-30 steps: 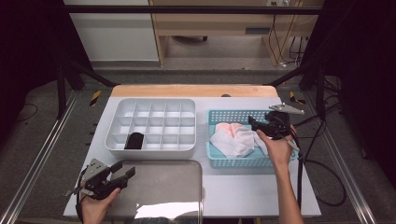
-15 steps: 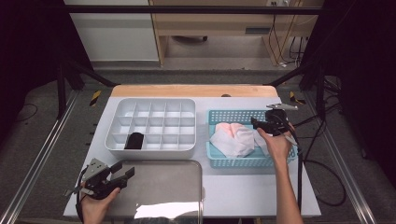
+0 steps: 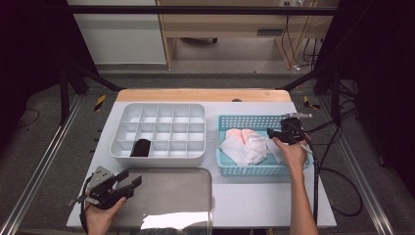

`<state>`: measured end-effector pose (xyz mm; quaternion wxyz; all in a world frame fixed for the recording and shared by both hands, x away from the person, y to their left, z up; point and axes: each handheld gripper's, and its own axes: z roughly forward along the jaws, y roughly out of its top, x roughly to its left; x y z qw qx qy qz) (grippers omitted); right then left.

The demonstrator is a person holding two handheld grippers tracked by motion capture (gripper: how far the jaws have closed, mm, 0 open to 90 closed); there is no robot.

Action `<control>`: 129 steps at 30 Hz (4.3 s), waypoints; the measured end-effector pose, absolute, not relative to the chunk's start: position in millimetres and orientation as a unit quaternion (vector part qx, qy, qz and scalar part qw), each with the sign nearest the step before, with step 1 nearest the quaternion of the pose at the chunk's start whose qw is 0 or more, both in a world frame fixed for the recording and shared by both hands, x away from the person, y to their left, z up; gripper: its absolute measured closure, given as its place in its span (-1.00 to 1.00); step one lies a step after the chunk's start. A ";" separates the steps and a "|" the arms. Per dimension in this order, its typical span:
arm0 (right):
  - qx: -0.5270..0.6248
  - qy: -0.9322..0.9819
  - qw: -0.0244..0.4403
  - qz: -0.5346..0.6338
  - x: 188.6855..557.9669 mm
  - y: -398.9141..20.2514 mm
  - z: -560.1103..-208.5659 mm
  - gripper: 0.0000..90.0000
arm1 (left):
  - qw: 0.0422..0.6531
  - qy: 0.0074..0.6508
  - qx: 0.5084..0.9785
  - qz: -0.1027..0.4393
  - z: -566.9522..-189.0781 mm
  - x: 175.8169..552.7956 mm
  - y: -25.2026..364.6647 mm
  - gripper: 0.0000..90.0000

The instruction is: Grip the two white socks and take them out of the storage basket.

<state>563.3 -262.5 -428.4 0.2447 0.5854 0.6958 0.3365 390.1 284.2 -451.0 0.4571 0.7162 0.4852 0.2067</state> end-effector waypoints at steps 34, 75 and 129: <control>0.585 0.734 0.184 0.291 572.4 -259.5 -442.9 0.80 | 0.458 0.482 0.719 0.203 -451.7 390.5 284.1 -0.10; 0.461 0.701 0.256 0.481 482.3 -243.6 -356.8 0.80 | 0.450 0.488 0.719 0.204 -450.9 389.8 282.3 -0.13; 0.375 0.789 0.126 0.470 376.0 -188.4 -426.2 0.78 | 0.452 0.487 0.718 0.207 -449.6 387.4 281.3 -0.11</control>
